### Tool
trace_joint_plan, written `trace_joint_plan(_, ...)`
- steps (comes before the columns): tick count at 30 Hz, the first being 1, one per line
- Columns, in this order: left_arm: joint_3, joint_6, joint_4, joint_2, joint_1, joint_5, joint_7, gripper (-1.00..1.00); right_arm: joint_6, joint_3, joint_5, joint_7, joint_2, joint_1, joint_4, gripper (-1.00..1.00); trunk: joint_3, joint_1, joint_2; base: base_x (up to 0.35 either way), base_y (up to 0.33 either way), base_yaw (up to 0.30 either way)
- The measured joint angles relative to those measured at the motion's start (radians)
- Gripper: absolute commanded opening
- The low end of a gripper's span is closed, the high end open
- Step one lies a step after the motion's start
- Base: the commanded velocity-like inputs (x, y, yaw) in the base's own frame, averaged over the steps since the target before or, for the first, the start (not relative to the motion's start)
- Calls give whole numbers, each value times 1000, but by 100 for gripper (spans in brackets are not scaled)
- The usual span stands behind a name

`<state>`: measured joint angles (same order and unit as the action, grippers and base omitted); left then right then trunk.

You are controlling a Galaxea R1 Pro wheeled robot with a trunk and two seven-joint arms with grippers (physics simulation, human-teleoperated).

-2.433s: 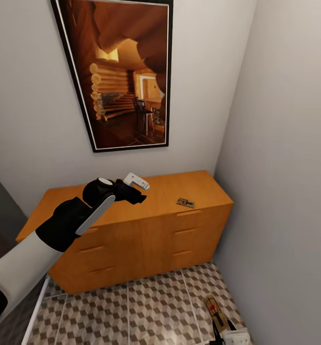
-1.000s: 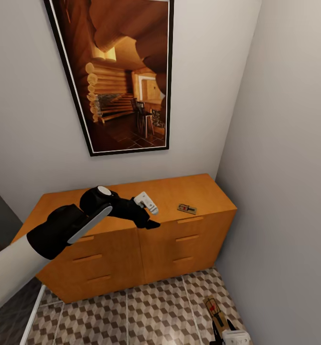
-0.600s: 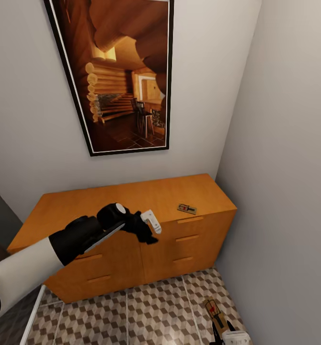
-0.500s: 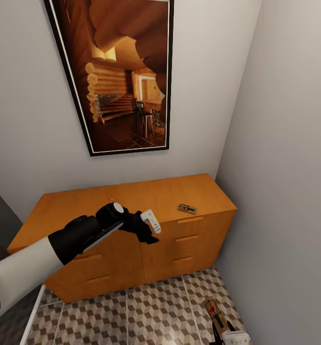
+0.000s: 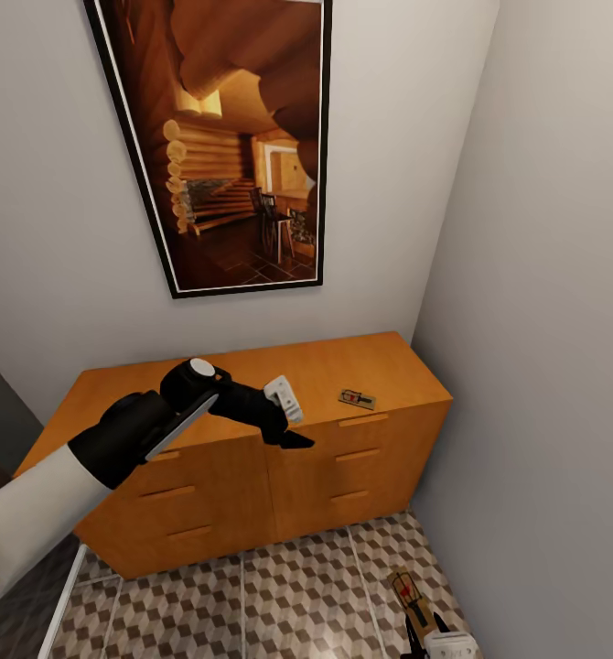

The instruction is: Take the four mousetraps from the cabinet in the bathroom and place them on the bathroom floor. Make sure all four end up on the same floor surface, and ensure that at least two of them are either under or directly next to the same bathroom sink.

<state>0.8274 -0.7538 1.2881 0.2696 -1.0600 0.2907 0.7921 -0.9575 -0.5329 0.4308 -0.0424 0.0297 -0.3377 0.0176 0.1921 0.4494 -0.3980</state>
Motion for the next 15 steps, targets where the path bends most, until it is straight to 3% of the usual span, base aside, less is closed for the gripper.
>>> trace_joint_plan(8,-2,-1,16,0,0,0,3,100,0,0,0,0,-1,0,0,-100,0,0,0,28,0,0)
trace_joint_plan(15,-1,-2,20,0,0,0,2,100,0,0,0,0,-1,0,0,-100,0,0,0,254,0,0)
